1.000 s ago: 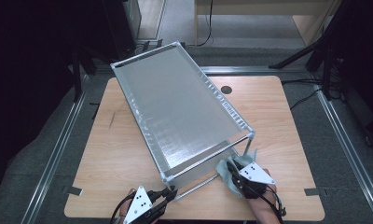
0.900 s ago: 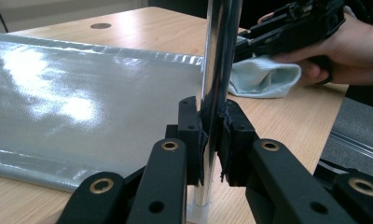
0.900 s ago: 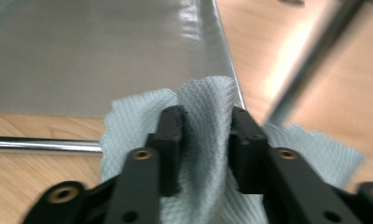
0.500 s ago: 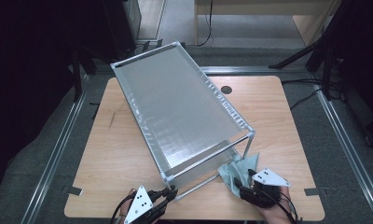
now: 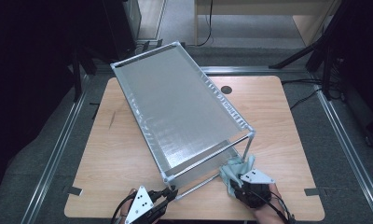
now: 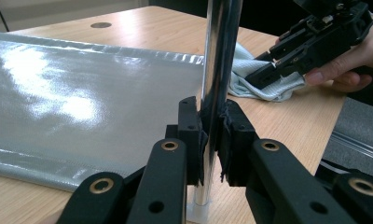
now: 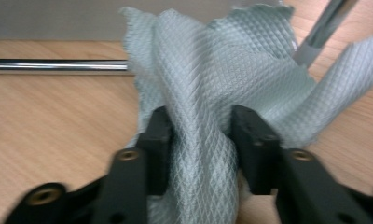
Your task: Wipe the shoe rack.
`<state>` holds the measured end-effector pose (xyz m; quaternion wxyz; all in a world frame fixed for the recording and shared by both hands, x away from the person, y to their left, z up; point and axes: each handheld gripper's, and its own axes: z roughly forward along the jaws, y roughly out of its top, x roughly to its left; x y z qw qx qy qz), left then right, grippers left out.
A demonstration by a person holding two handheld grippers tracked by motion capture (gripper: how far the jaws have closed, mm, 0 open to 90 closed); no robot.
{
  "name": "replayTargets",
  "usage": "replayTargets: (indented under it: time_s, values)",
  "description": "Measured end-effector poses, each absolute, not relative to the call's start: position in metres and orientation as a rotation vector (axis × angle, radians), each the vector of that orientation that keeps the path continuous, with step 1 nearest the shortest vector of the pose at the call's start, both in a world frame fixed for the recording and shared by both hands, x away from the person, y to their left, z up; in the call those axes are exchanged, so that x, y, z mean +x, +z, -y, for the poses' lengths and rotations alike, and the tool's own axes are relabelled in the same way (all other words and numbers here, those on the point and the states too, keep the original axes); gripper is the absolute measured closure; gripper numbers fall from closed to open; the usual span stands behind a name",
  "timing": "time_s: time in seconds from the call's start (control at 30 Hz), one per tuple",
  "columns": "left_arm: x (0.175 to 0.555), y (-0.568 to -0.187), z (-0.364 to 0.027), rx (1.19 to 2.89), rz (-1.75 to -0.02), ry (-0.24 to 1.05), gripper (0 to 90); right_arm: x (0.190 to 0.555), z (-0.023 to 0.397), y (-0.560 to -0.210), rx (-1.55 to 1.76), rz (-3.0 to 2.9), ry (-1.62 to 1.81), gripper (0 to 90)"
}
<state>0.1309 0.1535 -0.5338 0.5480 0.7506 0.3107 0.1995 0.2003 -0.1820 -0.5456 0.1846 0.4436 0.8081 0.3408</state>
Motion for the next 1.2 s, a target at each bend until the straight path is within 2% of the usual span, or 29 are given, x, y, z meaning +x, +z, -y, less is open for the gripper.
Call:
replayTargets:
  time_s: [0.03, 0.1, 0.2, 0.33, 0.43, 0.63, 0.9, 1.2]
  values:
    - [0.131, -0.534, -0.154, 1.779, -0.736, 0.473, 81.3, 0.199, 0.180, -0.546, 1.237, -2.284, 0.970, 76.5]
    - [0.131, -0.534, -0.154, 1.780, -0.735, 0.474, 81.3, 0.197, 0.178, -0.546, 1.212, -2.281, 0.969, 79.4]
    - [0.131, -0.534, -0.154, 1.780, -0.734, 0.473, 81.3, 0.197, 0.177, -0.542, 1.199, -2.243, 0.996, 80.8]
    - [0.131, -0.534, -0.153, 1.777, -0.734, 0.472, 81.2, 0.197, 0.171, -0.514, 1.141, -2.095, 1.122, 80.8]
    - [0.131, -0.534, -0.153, 1.775, -0.737, 0.472, 81.2, 0.206, 0.159, -0.503, 1.092, -2.031, 1.089, 80.7]
    - [0.130, -0.534, -0.153, 1.776, -0.737, 0.468, 81.3, 0.231, 0.161, -0.531, 1.216, -2.043, 0.994, 80.3]
    - [0.132, -0.534, -0.150, 1.774, -0.737, 0.467, 81.3, 0.244, 0.153, -0.541, 1.241, -2.044, 0.985, 80.1]
    - [0.132, -0.535, -0.150, 1.770, -0.738, 0.464, 81.3, 0.228, 0.114, -0.552, 1.179, -2.176, 1.025, 80.0]
